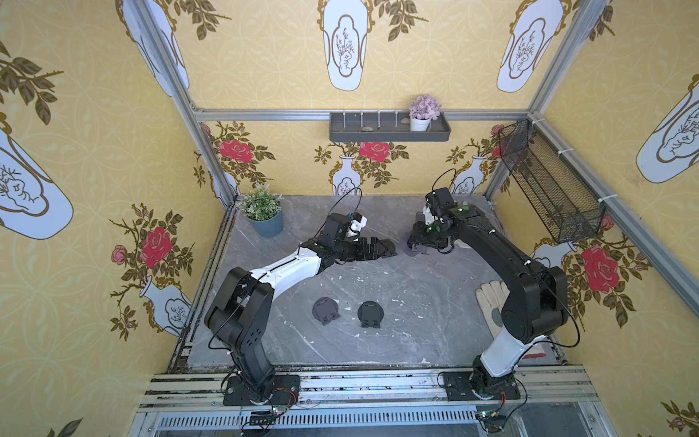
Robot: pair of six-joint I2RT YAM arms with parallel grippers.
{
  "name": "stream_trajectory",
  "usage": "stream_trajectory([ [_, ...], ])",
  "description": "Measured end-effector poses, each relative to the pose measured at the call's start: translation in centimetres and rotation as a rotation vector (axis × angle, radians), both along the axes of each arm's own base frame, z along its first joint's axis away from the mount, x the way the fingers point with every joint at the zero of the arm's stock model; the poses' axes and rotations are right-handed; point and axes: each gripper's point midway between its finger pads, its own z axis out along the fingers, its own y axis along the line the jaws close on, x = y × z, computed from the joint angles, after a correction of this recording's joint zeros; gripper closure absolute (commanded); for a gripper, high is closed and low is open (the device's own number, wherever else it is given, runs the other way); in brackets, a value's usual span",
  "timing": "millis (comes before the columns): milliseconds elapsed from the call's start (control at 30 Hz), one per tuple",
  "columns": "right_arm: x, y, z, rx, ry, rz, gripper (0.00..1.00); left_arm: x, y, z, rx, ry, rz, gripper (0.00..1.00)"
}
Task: Open the phone stand
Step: Open the phone stand, then place the phone stand at the center of the board.
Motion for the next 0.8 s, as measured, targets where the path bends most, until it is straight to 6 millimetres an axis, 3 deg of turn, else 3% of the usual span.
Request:
stream_trajectory([
  [300,1.6,-5.2,-3.2,-0.121,0.108,-0.136,0.49,-0.8,0.4,-1.4,0.013,0.022,-0.005,0.01],
  [600,4.7,-8.1,-5.3,-0.243,0.174,-0.203,0.49,-1.1,0.3,-1.7,0.001,0.029,-0.014,0.01],
  [800,5.6,-10.2,-6.7,-0.285,0.22,-0.238,0.49,-1.2,0.3,-2.0,0.004,0.034,-0.015,0.01],
])
